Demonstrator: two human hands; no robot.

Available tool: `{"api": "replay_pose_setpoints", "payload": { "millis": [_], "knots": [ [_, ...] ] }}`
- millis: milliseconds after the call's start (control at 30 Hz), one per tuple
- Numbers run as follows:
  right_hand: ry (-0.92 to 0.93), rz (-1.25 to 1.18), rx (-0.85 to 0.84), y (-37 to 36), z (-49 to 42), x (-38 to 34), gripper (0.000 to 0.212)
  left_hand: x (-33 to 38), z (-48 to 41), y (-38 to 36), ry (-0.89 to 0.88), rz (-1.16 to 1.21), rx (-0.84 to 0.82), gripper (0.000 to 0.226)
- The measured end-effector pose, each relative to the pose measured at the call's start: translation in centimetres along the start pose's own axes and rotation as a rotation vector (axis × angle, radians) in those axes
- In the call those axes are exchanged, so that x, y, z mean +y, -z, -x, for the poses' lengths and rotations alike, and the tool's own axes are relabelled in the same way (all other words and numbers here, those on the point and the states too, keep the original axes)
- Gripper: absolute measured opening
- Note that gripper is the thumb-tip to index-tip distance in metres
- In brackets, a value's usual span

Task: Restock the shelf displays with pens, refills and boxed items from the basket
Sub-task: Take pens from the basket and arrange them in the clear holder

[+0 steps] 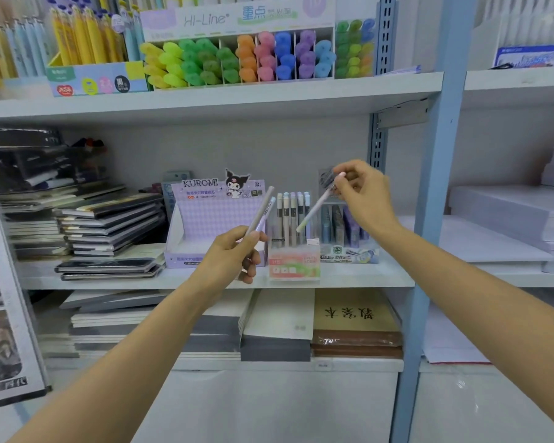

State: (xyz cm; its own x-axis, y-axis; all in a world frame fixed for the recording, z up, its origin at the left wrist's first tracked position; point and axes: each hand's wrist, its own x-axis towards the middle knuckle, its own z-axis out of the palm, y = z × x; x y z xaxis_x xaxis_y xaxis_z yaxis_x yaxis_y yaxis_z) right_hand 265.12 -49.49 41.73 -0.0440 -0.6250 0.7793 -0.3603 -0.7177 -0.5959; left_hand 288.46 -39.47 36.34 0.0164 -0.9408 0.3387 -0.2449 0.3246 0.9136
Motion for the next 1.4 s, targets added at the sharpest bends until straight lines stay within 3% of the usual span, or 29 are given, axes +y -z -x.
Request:
{"api": "replay_pose_setpoints", "payload": {
  "millis": [400,533,700,867,933,1033,1133,1233,1400],
  "knots": [
    [0.062,0.289,-0.25,-1.6,-1.1,1.1,0.017,-1.3,-0.8,0.2,-0.031,0.001,-0.012,0.024],
    [0.066,0.262,-0.278,-2.3,-1.5,0.5,0.021,-1.3,-0.9,-0.1,-0.023,0.014,-0.034,0.024],
    [0.072,0.266,-0.287,-4.2,-0.7,0.8,0.011,-1.3,-0.9,-0.3,-0.025,0.028,-0.05,0.025],
    [0.018,0.363,-0.322,-4.2,-0.2,1.4,0.025,-1.2,-0.6,-0.1,-0.02,0.023,-0.044,0.025],
    [-0.013,0.308,-0.309,-3.5,-0.1,0.7,0.031,-1.0,-0.3,-0.1,-0.019,0.021,-0.05,0.025],
    [-0.06,0.009,-0.213,-2.4,0.8,-1.1,0.033,-0.4,0.1,-0.3,-0.04,0.013,-0.075,0.025],
    [-0.223,-0.381,-0.437,-1.9,2.3,-2.8,0.029,0.3,0.5,-1.0,-0.07,-0.002,-0.102,0.026],
    [-0.182,-0.433,-0.583,-2.0,3.6,-3.7,0.021,1.1,0.9,-1.7,-0.082,0.007,-0.124,0.028],
    [-0.2,-0.537,-0.402,-1.1,3.5,-4.4,0.008,1.8,1.6,-1.3,-0.03,0.048,-0.078,0.03]
  ]
}}
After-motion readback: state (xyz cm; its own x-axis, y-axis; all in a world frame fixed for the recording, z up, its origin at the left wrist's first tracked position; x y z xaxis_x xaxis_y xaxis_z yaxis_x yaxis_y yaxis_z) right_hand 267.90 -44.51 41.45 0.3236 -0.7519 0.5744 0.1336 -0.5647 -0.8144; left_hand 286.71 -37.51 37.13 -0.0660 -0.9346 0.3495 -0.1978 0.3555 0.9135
